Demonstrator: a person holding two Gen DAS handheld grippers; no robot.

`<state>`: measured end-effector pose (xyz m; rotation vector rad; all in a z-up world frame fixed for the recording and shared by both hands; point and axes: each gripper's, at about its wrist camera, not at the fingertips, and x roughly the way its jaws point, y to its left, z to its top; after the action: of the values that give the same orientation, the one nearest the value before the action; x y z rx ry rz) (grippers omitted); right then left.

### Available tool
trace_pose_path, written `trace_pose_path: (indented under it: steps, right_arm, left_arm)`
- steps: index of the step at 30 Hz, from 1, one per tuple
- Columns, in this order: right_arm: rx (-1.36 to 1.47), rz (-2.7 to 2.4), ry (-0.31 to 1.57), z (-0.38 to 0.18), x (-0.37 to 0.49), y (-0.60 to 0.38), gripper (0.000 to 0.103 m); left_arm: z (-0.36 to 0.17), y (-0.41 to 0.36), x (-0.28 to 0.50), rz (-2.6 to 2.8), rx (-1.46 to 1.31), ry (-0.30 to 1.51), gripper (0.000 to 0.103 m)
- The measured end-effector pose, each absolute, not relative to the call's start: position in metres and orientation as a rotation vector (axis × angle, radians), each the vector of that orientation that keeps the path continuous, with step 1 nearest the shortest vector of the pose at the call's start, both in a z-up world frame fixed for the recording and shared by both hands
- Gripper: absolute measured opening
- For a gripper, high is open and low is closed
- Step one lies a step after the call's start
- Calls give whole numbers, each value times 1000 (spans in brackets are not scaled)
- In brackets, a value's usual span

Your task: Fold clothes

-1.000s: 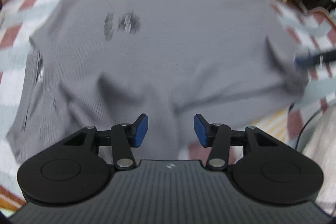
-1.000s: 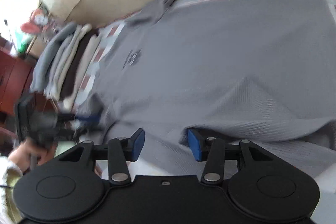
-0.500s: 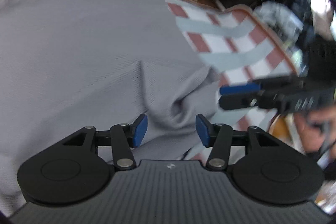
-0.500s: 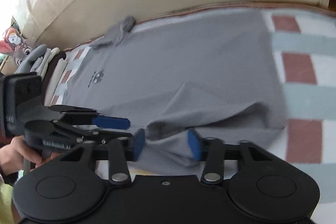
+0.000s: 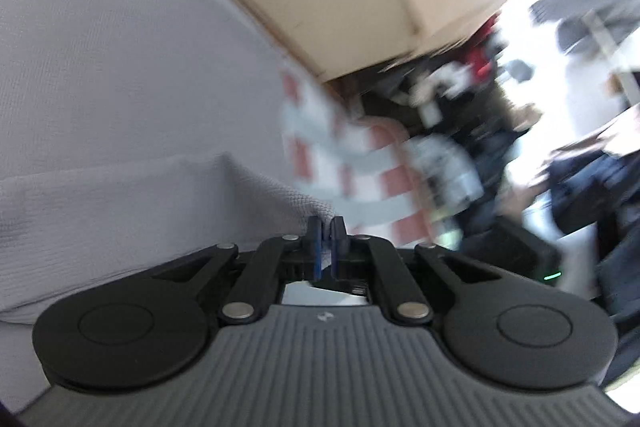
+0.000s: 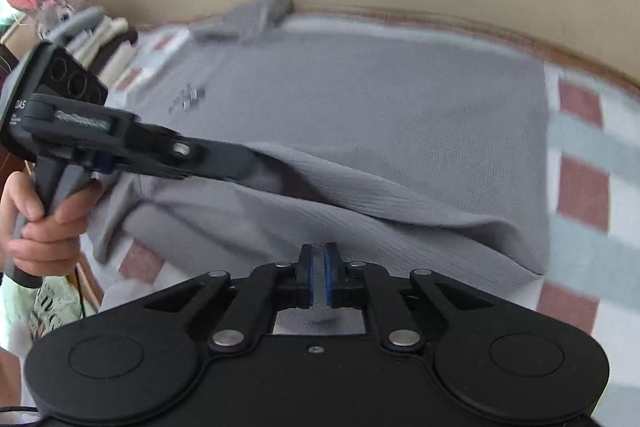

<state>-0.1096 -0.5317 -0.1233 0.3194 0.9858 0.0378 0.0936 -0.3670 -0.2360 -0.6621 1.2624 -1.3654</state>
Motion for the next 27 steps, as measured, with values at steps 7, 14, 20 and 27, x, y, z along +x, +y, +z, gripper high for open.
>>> trace_pose_path:
  steps: [7, 14, 20, 27]
  right_arm:
    - [553, 88, 730, -105, -127, -568, 22]
    - [308, 197, 1089, -146, -95, -539, 26]
    - [302, 345, 1123, -154, -87, -530, 27]
    - [582, 525, 834, -141, -104, -563, 45]
  left_arm:
    - [-231, -362, 81, -1472, -687, 1261, 3]
    - [-244, -359, 62, -1451, -715, 1308, 4]
    - [-287, -351, 69, -1321, -918, 1510, 4]
    - [-302, -330, 76, -1312, -1048, 1543, 4]
